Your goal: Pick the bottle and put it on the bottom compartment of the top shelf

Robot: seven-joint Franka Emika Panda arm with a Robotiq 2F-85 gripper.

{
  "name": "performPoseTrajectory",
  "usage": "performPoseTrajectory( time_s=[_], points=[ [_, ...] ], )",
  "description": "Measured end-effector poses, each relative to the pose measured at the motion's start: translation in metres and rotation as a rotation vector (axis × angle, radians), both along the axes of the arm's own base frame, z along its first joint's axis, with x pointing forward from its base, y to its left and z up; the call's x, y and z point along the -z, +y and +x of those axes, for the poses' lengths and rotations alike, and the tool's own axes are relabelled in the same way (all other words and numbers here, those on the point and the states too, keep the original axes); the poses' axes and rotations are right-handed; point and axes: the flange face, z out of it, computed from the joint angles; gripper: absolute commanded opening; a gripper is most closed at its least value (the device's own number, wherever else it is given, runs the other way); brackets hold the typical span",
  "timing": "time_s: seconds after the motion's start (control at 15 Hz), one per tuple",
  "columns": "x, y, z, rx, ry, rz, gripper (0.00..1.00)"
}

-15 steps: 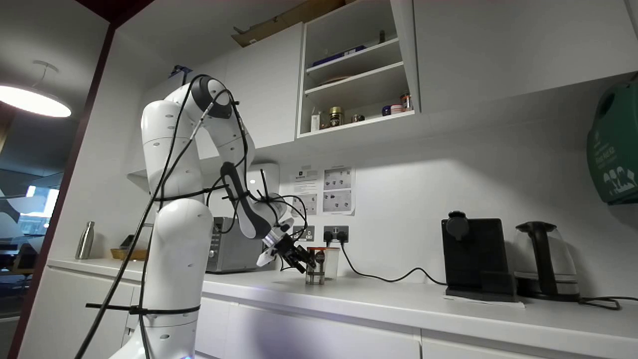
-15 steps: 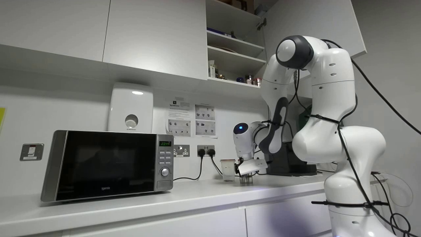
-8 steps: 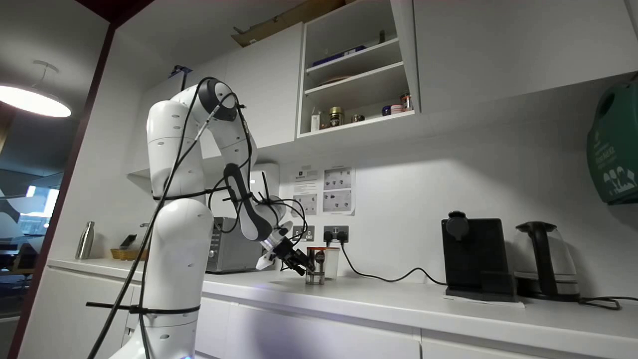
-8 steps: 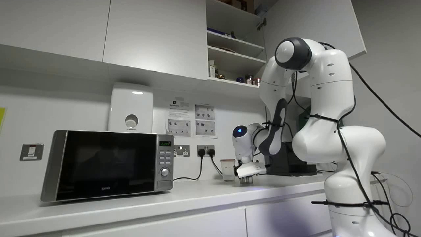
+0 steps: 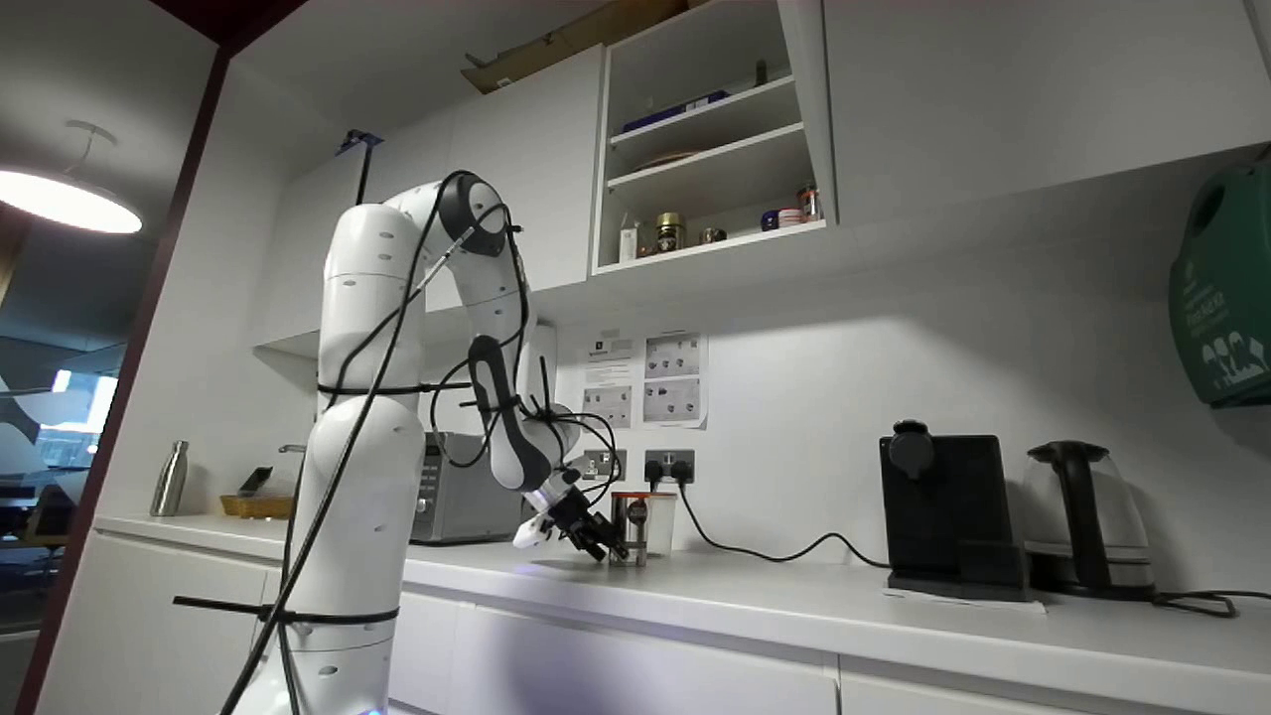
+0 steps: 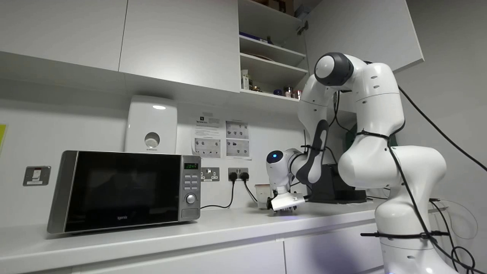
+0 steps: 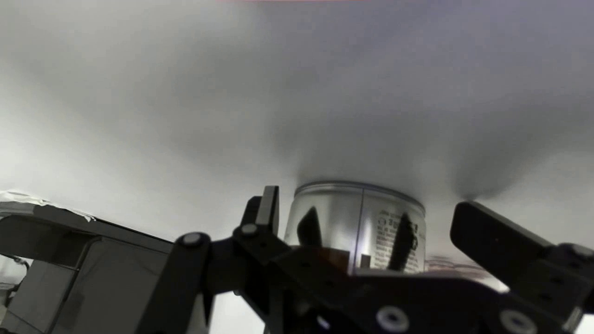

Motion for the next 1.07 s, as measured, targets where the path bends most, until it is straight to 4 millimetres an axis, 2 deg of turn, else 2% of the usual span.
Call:
performPoseTrajectory(
  time_s=[0.53,1.07],
  points=[
    [0.001,-0.011,0.021,0.027,-0.009,-0.014,1.0],
    [0.0,-0.02,0.03,0.047,-0.014,-0.005,1.0]
  ],
)
